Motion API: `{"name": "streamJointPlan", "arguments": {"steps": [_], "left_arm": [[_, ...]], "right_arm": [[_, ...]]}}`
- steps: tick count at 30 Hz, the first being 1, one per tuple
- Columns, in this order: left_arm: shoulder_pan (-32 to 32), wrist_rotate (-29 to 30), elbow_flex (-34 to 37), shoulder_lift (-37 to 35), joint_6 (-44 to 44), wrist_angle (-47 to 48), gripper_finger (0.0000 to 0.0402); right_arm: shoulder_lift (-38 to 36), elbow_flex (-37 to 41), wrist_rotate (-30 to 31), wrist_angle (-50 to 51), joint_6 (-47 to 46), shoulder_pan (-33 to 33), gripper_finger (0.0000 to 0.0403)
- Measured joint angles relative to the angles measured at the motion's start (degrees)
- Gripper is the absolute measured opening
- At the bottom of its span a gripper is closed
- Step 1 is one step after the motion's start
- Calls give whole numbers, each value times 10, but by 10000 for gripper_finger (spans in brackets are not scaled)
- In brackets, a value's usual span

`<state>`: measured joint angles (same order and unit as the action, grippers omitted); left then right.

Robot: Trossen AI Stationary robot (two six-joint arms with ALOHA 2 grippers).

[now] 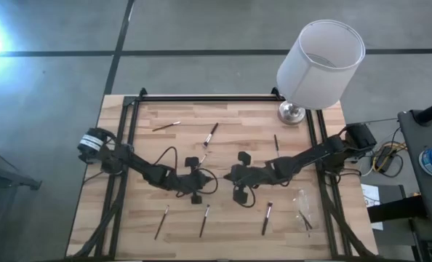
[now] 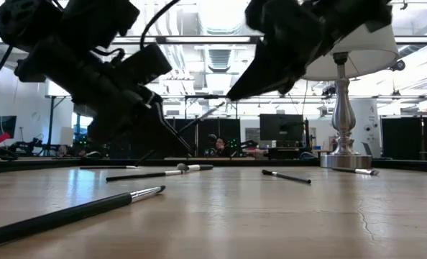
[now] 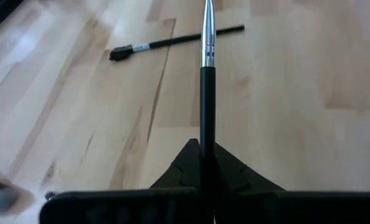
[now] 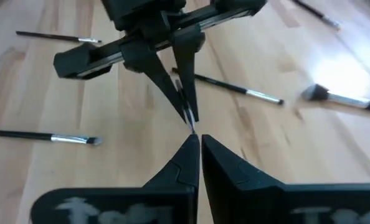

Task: Put items in baskets/containers
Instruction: Put the eyeshadow brush into the transparent organizer

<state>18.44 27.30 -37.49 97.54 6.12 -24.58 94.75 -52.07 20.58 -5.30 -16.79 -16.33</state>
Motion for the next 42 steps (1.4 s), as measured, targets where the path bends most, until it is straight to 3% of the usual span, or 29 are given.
{"name": "streamJointPlan", "arguments": {"steps": [7,11,15,18,22,28,34,42], "left_arm": [[-1,-10,74,-30,12,-127,7],[-1,-32,108,-47,15,-213,7],[-1,-53,128,-58,16,-288,7],[-1,-71,132,-57,18,-325,7],[-1,-77,128,-54,27,-336,7],[0,-86,119,-53,28,-344,7],[3,-89,112,-48,27,-345,7],[5,-90,112,-48,23,-343,7]], "right_arm": [[-79,9,109,81,1,-29,75],[-124,60,142,53,6,-49,89],[-132,153,124,-154,40,-58,68],[-101,212,89,-358,50,-58,49],[-39,242,75,-526,76,-58,52],[42,176,74,-552,81,-54,107],[76,116,81,-546,85,-43,165],[81,87,78,-533,85,-25,173]]}}
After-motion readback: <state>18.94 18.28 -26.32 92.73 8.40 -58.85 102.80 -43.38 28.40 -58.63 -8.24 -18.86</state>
